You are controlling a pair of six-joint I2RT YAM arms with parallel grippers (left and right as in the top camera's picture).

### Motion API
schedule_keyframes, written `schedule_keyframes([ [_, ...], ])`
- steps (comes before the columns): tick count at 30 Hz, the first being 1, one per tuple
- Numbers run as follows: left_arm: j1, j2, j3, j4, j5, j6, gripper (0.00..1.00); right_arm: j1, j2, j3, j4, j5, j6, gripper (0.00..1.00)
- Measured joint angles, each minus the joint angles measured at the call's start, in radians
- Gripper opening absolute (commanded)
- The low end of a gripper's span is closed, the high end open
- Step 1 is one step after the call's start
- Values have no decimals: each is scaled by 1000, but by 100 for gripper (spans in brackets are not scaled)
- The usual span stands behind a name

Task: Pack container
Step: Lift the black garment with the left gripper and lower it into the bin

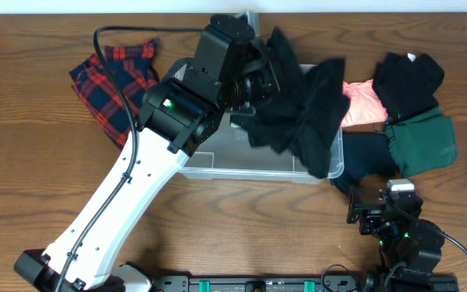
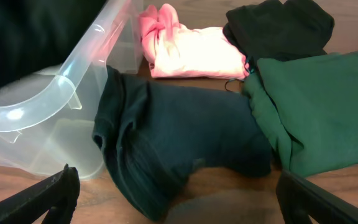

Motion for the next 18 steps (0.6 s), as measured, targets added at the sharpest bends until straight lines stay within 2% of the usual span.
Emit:
schedule_keyframes([
  [7, 1, 0, -14, -229, -113, -53, 6, 0, 0, 0, 0, 0, 0, 99],
  [13, 2, 10, -98, -165, -196, -51, 6, 0, 0, 0, 0, 0, 0, 99],
  [18, 2, 61, -107, -99, -194, -31, 6, 0, 0, 0, 0, 0, 0, 99],
])
